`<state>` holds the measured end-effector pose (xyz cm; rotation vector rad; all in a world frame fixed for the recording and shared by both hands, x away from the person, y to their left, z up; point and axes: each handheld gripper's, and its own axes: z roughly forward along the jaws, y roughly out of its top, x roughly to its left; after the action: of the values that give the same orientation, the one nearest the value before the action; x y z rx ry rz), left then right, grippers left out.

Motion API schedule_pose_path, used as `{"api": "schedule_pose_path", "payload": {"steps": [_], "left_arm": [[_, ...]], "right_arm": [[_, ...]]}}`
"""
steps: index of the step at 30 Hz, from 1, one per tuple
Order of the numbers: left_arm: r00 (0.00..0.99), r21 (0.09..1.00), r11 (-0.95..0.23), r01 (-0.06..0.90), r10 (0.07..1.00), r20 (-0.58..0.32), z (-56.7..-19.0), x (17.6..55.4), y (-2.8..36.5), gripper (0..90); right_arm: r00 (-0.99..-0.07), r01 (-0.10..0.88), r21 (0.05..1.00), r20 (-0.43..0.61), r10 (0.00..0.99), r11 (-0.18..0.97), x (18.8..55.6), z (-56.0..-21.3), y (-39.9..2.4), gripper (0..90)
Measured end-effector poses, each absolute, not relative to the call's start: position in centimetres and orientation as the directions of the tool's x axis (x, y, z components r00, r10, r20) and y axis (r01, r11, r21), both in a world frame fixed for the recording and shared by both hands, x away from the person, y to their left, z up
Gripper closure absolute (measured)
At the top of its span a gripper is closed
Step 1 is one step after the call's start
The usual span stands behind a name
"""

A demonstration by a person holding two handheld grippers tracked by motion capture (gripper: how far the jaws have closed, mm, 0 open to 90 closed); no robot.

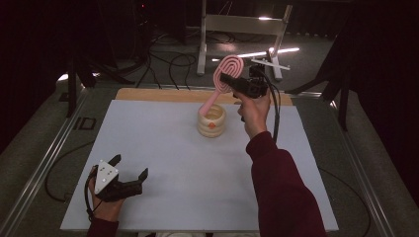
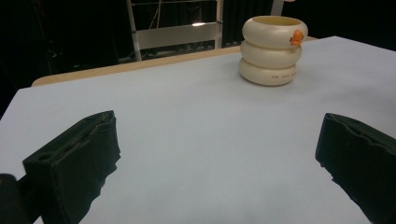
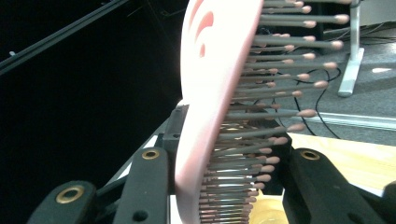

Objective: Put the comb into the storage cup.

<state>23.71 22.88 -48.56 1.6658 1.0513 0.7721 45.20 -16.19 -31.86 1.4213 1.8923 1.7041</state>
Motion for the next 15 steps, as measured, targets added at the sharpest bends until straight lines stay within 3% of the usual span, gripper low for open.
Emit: {"api": "schedule_pose_path", "payload": {"steps": [15], "left_arm": [[0.420,0.951,-0.134,0.279,0.907,0.005,-48.47,23.63,23.01,0.3]], "right_arm": [[-0.477,0.488,0.860,0.409,0.778,-0.153,45.82,-32.44,-16.47,63.5]]}}
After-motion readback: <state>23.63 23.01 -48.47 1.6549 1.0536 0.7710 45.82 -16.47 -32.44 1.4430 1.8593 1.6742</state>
